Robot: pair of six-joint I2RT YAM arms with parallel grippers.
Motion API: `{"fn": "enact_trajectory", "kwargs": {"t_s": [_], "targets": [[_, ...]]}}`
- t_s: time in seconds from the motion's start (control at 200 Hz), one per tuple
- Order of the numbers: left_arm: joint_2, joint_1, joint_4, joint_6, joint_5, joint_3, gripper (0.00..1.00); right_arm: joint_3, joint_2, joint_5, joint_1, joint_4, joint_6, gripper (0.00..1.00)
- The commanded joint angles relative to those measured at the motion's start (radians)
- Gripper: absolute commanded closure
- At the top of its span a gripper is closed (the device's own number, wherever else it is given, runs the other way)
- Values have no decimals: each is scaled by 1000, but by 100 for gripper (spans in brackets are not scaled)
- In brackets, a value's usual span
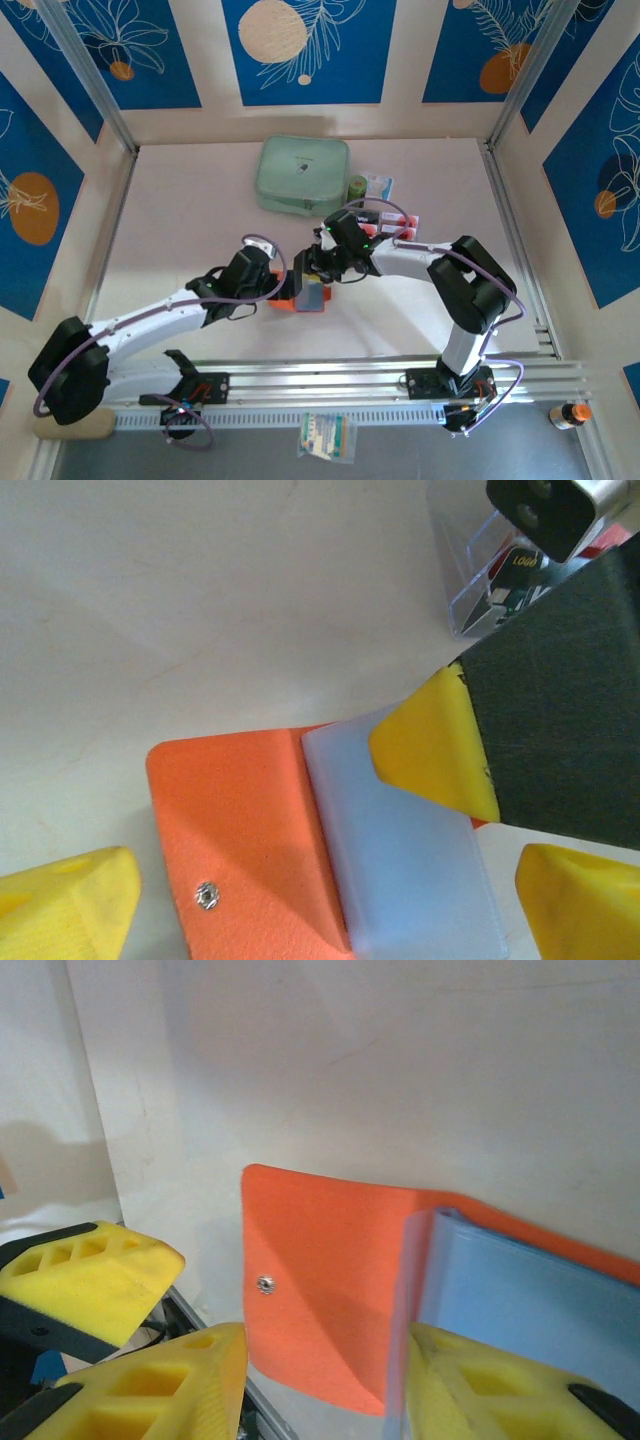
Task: Put the credit cards into the card holder
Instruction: Flip over the card slot on the card holder.
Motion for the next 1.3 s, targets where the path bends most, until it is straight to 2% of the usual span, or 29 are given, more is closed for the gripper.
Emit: {"fn": "enact_trajectory", "kwargs": {"t_s": [0.0, 0.365, 0.635, 0.885, 1.055, 1.165, 1.295], "targets": [[-39, -6, -62, -4, -40, -10, 3, 42, -1, -29, 23, 5, 29, 55], [-119, -7, -81, -16, -72, -58, 1, 177, 151, 2, 88, 0, 70, 55], [-51, -7, -43, -5, -67, -99, 0, 170, 192, -3, 84, 46, 105, 55], [59, -7, -6, 7, -97, -93, 1, 151, 147, -20, 67, 49, 105, 55], [98, -6, -6, -7, -121, -85, 0, 88, 51, -4, 34, 31, 87, 55], [109, -7, -14, -14, -131, -82, 1, 35, -40, 36, 4, -50, 41, 55], [112, -7, -30, -16, -144, -69, 0, 0, -138, 132, -8, -229, -63, 55]]}}
